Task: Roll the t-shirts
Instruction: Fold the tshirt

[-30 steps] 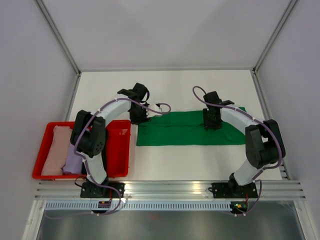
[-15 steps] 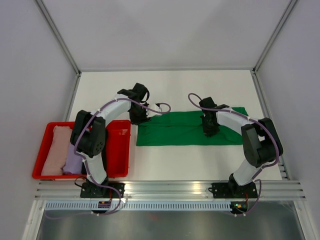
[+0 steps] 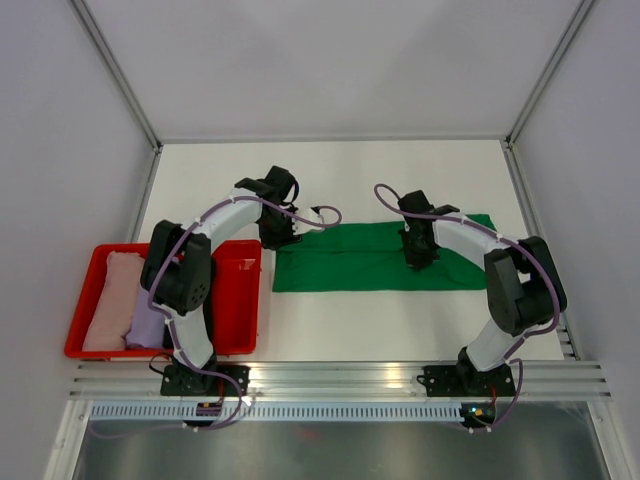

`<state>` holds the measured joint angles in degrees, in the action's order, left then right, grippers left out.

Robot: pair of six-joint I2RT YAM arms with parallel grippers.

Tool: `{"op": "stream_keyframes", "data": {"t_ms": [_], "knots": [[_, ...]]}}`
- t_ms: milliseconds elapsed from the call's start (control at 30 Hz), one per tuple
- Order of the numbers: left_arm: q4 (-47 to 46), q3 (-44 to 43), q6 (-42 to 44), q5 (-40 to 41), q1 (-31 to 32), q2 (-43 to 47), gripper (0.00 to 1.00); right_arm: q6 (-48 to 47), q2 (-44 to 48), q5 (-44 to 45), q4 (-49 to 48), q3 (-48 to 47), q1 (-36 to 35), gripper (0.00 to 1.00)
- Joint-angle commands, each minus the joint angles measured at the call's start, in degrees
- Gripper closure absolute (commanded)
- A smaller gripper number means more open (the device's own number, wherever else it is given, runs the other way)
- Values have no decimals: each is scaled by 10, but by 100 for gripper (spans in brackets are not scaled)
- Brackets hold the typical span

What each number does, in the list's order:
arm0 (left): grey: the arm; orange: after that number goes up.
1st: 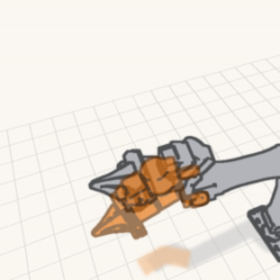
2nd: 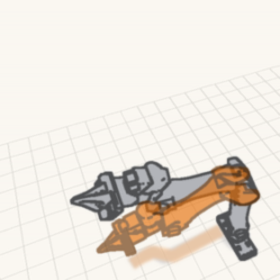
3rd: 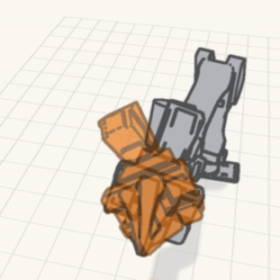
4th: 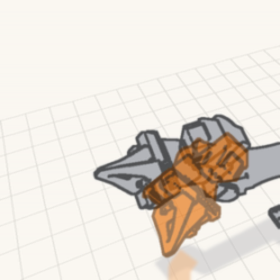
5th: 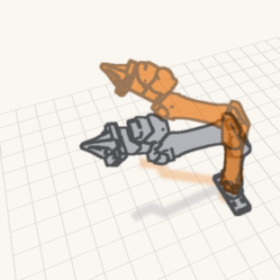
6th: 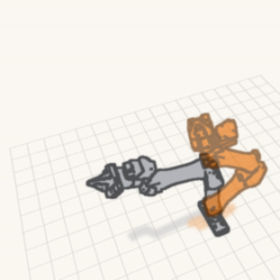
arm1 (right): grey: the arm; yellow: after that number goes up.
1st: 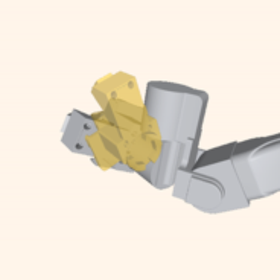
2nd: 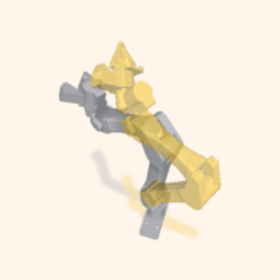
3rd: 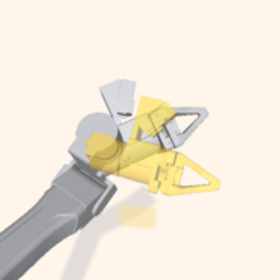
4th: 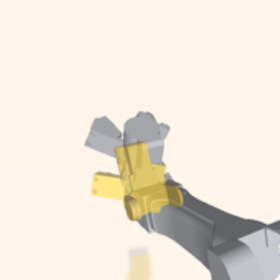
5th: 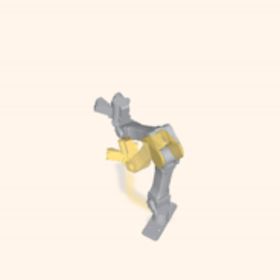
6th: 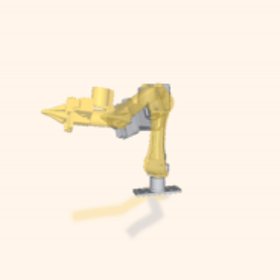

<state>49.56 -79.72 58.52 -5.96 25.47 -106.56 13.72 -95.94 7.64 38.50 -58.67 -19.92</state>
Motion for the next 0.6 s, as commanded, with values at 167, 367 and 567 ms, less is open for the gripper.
{"op": "stream_keyframes", "data": {"t_ms": [167, 367, 567], "knots": [[3, -3, -7, 4, 1, -5, 48, -45, -17, -66, 15, -14, -2, 99], [4, -2, -6, 3, 0, 0, 48, -26, -24, -58, 8, -28, -1, 52], [10, -10, -6, -4, 0, 20, 48, 5, 34, -39, 14, -64, 2, 31]]}}
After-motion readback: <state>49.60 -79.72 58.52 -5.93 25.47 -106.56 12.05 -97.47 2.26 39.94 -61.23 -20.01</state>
